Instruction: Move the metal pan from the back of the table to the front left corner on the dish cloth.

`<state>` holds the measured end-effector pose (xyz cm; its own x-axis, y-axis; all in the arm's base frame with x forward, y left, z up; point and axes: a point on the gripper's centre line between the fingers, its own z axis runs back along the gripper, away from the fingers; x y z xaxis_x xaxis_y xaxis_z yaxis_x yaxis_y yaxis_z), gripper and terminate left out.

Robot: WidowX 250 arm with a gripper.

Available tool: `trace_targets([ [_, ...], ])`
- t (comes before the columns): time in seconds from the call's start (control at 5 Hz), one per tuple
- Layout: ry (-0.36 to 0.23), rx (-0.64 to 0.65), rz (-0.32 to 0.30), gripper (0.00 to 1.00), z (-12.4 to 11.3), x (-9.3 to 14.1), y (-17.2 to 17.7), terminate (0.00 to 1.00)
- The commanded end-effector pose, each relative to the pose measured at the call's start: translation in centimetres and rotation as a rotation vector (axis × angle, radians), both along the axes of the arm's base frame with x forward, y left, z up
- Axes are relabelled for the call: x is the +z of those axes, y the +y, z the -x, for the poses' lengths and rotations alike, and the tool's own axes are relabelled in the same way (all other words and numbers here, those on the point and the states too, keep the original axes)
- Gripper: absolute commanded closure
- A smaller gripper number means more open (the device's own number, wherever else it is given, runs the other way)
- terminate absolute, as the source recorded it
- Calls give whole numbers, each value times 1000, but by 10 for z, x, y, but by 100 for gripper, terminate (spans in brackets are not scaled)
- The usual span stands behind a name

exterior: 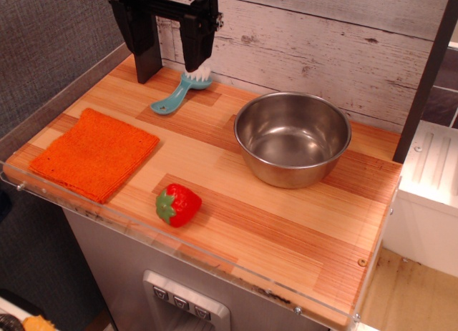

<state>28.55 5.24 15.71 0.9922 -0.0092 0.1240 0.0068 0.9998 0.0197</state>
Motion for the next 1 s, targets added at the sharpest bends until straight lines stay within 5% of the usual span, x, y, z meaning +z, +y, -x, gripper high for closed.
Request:
trace_targets([
  [0.0, 0, 0, 0, 0, 0, 0, 0, 0],
  [0.2, -20, -9, 73, 0, -12, -4, -11, 0],
  [0.4, -27, -23, 77, 0, -37, -21, -30, 0],
  [0.8, 49, -33, -74, 0, -72, -77, -50, 0],
])
